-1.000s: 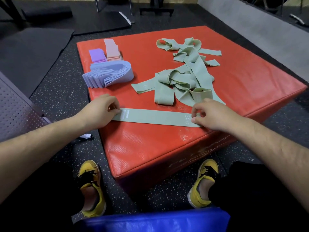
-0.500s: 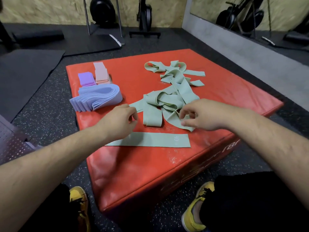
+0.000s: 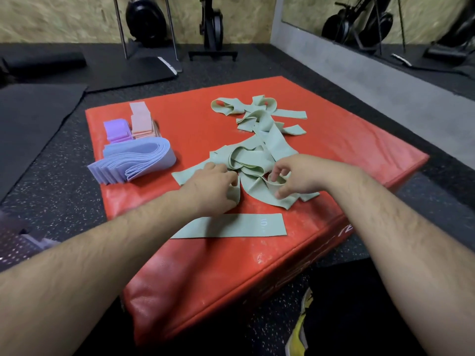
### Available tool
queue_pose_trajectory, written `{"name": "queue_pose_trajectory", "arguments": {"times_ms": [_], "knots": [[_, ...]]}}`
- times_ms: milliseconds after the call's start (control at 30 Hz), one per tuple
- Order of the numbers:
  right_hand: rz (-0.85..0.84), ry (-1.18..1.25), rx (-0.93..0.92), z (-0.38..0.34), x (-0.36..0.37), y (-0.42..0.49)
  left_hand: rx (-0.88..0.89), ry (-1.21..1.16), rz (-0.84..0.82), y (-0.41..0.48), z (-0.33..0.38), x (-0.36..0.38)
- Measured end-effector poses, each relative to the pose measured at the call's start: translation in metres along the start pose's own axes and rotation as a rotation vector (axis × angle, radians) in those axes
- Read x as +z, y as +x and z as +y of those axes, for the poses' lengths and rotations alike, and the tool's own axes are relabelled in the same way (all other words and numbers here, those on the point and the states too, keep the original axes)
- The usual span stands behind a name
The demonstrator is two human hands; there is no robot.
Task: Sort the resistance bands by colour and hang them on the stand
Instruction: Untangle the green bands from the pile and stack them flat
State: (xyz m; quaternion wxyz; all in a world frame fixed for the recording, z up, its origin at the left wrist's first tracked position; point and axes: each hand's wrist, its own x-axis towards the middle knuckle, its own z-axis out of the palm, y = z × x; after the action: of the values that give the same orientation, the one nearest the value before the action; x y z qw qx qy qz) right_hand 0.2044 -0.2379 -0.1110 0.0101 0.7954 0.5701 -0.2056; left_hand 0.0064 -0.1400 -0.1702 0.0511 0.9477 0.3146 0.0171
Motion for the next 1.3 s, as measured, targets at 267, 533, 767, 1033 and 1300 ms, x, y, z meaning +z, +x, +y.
{"name": "queue_pose_trajectory", "arguments": {"times_ms": [267,533,767,1033,1300], "knots": [[0.252,0.119,-0.057,0.014,-0.007,0.011,-0.021,-0.349,0.107,0.009,0.014,-0.017],[0.706,0.423,-0.382,-0.022,-0.025,0.016,-0.032,-0.811,0.446,0.024,0.016,-0.054],[0.720,0.728,-0.544,-0.063,-0.019,0.031,0.043,-0.876,0.625,0.025,-0.003,-0.076],[0.584,0.827,-0.475,-0.080,-0.004,0.049,-0.076,-0.815,0.746,0.017,-0.025,-0.082],[0.535,0.643,-0.459,-0.086,0.000,0.055,-0.035,-0.645,0.702,0.015,-0.036,-0.086]]}}
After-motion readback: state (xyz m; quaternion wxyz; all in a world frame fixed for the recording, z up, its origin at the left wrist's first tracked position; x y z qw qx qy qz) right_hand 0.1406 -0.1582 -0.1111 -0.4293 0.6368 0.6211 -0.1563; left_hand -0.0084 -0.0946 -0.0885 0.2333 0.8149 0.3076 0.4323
